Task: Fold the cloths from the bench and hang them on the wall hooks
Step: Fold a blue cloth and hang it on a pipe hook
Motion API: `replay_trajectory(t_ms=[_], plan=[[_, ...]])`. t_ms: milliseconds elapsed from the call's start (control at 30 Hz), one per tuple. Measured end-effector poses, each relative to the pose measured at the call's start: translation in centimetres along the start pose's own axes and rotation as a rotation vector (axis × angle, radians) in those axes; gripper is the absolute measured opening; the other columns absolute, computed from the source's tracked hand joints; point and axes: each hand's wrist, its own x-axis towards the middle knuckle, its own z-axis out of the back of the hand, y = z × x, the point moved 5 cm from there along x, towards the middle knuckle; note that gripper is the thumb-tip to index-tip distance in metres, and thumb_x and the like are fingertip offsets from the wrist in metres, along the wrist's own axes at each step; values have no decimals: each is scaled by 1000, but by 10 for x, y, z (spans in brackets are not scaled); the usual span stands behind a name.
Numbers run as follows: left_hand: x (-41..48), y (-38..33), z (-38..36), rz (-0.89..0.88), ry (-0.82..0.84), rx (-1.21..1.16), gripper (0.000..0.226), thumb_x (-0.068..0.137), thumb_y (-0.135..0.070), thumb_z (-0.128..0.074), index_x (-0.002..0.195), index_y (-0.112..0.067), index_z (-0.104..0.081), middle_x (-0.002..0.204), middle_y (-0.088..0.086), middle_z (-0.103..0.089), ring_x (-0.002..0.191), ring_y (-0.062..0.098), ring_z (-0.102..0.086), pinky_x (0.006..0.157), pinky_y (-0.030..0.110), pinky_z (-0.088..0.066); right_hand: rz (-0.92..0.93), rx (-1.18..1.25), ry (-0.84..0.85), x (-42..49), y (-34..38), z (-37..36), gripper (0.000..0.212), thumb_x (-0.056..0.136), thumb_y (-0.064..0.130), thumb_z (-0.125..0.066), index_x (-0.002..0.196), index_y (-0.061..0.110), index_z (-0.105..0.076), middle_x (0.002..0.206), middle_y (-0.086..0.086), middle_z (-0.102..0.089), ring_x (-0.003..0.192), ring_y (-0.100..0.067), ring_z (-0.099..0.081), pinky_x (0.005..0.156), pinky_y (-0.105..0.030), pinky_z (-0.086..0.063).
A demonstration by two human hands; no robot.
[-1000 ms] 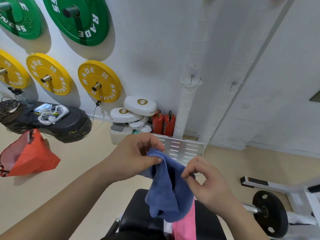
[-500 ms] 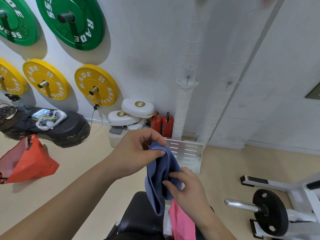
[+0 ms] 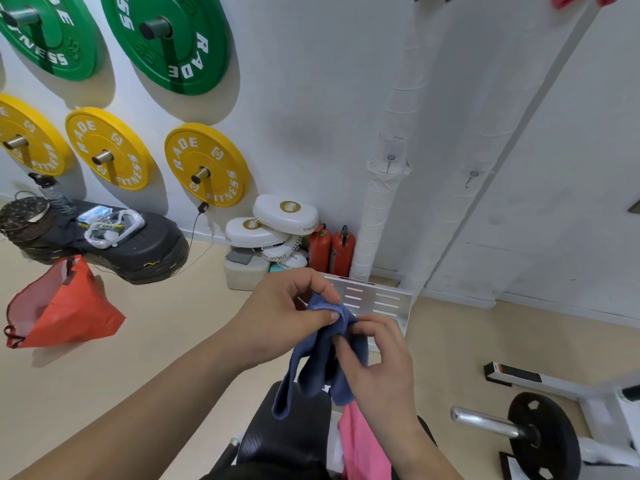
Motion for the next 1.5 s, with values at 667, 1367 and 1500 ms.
replay_trajectory(t_ms=[667,1367,1500], plan=[[-7,15,2,27,-81,67,18,82,-4,-79,83,-22,-77,82,-6,-76,65,-1,-61,65,15,-52,-86,-43,226,0,-13,-14,4,86,28,-58,82,30,-57,82,7,-64,83,-14,-60,75,-26,-50],[-4,19,31,47,-139,-104,13,83,-1,-79,87,-13,-79,87,4,-78,84,17,-72,73,15,-56,52,-126,317,-1,-13,-15,16,86,38,-56,75,28,-52,75,6,-58,72,-15,-57,63,-26,-48],[-6,18,23,22,-97,-127,13,84,0,-79,88,-12,-77,88,3,-78,83,13,-72,75,18,-56,124,-131,332,-1,-11,-19,23,90,40,-44,71,26,-46,66,4,-49,60,-13,-46,55,-27,-40]])
